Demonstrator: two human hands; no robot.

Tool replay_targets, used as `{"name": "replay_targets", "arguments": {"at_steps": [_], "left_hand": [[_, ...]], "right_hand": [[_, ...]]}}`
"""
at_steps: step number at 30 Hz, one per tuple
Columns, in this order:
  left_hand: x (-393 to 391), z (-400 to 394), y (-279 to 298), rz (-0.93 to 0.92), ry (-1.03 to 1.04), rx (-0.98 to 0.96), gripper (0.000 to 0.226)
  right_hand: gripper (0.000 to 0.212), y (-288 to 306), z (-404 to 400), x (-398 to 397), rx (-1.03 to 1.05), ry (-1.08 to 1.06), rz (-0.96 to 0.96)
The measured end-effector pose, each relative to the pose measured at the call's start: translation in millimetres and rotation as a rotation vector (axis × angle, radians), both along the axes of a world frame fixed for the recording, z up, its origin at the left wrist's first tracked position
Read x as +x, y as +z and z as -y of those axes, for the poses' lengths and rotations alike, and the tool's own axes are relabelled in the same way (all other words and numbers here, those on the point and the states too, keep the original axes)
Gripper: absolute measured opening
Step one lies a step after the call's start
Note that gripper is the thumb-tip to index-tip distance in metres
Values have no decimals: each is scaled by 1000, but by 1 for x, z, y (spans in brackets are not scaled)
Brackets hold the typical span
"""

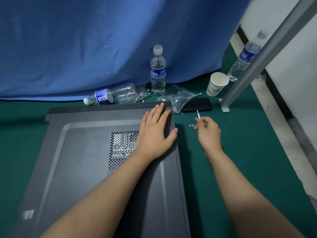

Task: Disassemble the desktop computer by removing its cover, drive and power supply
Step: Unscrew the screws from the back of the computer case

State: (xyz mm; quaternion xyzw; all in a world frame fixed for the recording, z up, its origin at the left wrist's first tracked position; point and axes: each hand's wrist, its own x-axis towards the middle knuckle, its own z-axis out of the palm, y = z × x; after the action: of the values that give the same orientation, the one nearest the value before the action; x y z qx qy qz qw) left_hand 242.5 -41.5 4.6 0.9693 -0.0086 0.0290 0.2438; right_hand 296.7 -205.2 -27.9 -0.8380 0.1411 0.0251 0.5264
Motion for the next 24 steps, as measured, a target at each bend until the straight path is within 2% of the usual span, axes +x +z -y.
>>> {"name": "replay_targets", "arguments": {"at_steps": [3, 6, 13, 19, 21, 24], "left_hand": [[-23, -15, 8, 3, 52, -147, 58], [-73, -46, 11, -23, 90, -118, 68], [-233, -122, 8, -95, 297, -42, 82], [-321, -148, 1, -111, 563, -20, 74], [-337, -149, -1, -141, 630, -140, 70], [-349, -147, -2, -108, 652, -475, 66]], "right_hand": [[17, 33, -17, -35, 221, 60, -61], [15, 61, -28, -83, 361, 132, -111], [18, 82, -41, -207, 352, 295, -118], [20, 71, -60, -299, 369, 381, -177], [21, 67, -72, -322, 366, 405, -210], [24, 64, -90, -352, 393, 445, -251]]}}
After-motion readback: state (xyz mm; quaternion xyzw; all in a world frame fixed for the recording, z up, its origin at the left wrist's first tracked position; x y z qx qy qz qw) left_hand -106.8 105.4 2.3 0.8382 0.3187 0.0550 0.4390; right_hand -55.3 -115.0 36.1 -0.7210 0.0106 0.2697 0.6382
